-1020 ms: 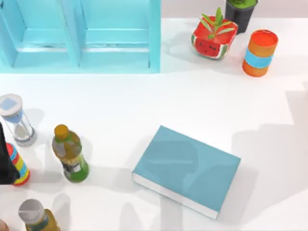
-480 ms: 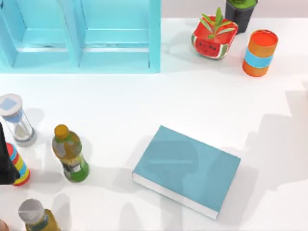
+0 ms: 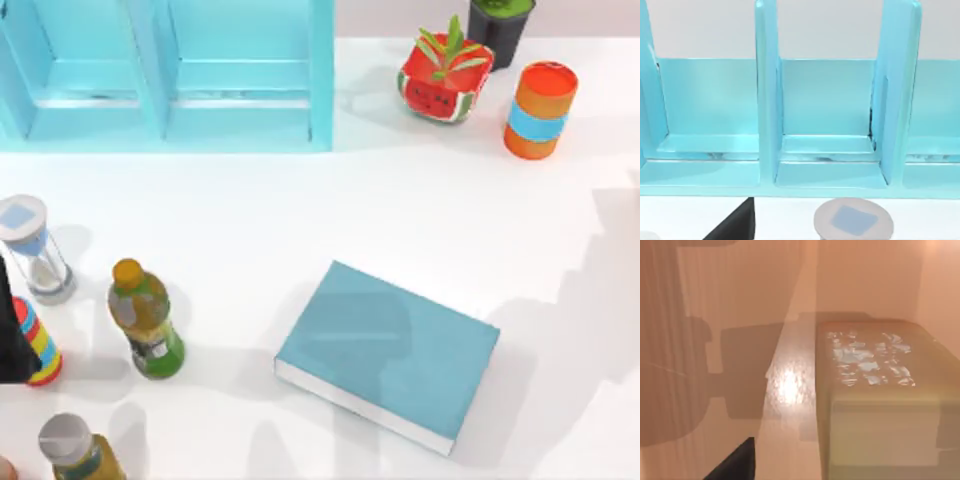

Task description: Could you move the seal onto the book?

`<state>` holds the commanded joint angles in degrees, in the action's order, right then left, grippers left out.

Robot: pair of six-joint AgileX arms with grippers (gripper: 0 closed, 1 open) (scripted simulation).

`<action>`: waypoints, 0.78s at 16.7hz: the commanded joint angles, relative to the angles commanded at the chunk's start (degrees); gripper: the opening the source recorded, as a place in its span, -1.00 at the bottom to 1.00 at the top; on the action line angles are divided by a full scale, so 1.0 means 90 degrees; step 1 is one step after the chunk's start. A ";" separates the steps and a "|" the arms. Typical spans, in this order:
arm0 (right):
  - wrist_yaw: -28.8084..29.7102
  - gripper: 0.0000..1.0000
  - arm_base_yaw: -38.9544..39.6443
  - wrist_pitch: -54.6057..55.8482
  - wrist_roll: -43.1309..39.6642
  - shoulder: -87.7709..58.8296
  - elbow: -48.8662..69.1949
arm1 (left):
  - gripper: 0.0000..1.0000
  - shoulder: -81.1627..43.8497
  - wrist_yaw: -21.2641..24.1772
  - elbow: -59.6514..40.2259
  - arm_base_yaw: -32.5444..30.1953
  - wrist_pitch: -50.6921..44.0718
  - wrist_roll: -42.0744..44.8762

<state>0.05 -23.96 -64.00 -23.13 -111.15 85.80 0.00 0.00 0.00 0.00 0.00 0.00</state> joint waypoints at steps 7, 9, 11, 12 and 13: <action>0.0002 1.00 -0.0007 0.1270 -0.0002 -0.0331 -0.0961 | 1.00 0.0000 0.0000 0.0000 0.0000 0.0000 0.0000; 0.0002 1.00 -0.0007 0.1270 -0.0002 -0.0331 -0.0961 | 1.00 0.0000 0.0000 0.0000 0.0000 0.0000 0.0000; 0.0002 0.70 -0.0007 0.1270 -0.0002 -0.0331 -0.0961 | 1.00 0.0000 0.0000 0.0000 0.0000 0.0000 0.0000; 0.0002 0.55 -0.0007 0.1270 -0.0002 -0.0331 -0.0961 | 1.00 0.0000 0.0000 0.0000 0.0000 0.0000 0.0000; 0.0002 0.40 -0.0007 0.1270 -0.0002 -0.0331 -0.0961 | 1.00 0.0000 0.0000 0.0000 0.0000 0.0000 0.0000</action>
<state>0.07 -24.02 -52.57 -23.14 -114.13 77.15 0.00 0.00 0.00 0.00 0.00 0.00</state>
